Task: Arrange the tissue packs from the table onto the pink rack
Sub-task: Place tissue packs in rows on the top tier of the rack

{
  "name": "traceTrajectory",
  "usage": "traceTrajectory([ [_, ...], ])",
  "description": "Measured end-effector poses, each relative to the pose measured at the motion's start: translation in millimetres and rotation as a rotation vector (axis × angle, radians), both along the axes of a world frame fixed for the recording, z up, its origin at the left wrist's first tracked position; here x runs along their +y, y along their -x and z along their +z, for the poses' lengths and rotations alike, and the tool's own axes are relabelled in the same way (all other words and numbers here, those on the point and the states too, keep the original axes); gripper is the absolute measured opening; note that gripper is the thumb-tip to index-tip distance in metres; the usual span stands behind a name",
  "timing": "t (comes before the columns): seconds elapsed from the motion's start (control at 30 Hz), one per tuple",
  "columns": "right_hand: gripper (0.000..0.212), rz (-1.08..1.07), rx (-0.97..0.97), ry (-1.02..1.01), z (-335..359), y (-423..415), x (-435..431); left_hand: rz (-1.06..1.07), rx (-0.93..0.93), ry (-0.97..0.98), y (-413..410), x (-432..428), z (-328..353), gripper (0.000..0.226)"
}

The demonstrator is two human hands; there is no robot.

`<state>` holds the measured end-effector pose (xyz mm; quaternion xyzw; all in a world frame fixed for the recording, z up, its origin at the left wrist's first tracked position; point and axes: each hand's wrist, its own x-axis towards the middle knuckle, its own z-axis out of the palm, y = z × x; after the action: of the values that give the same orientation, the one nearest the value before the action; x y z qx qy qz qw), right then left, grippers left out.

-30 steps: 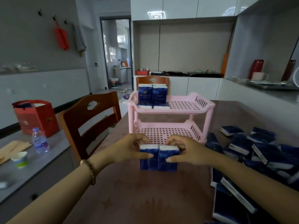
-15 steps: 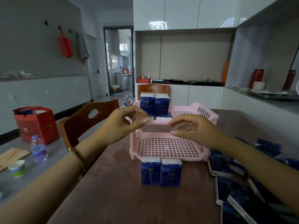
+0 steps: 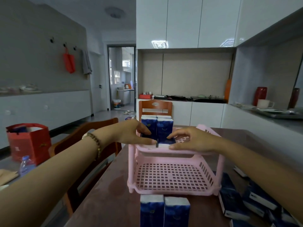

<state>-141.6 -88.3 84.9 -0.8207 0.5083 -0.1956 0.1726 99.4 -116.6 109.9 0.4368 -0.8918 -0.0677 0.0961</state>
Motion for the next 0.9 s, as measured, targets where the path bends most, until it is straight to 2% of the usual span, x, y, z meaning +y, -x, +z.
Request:
traceTrajectory([
  [0.27, 0.044, 0.007, -0.097, 0.007, -3.1, -2.2, -11.6, 0.022, -0.027, -0.105, 3.1, -13.8, 3.2, 0.047],
  [0.4, 0.055, 0.01, -0.193, -0.013, -1.4, -3.8, -16.9, 0.006, -0.018, -0.145, 1.6, -21.0, 4.0, 0.045],
  [0.5, 0.04, -0.023, -0.253, 0.016, -0.1, -6.3, -22.4, 0.003, 0.087, -0.174, 1.0, -25.5, 4.2, 0.04],
  [0.57, 0.023, -0.045, -0.343, 0.058, -0.1, -9.8, -25.8, -0.005, 0.122, -0.094, 1.9, -28.7, 3.2, 0.04],
  [0.67, 0.012, -0.071, -0.509, 0.14, 0.1, -13.7, -29.3, -0.049, 0.244, 0.08, 3.5, -33.3, -0.9, 0.032],
  [0.77, 0.009, -0.101, -0.621, 0.19, 2.0, -14.0, -32.9, -0.054, 0.403, 0.201, 5.6, -37.2, -2.6, 0.025],
  [0.9, 0.017, -0.11, -0.655, 0.188, 0.0, -12.0, -35.9, -0.018, 0.468, 0.348, 8.1, -42.2, -4.5, 0.014],
])
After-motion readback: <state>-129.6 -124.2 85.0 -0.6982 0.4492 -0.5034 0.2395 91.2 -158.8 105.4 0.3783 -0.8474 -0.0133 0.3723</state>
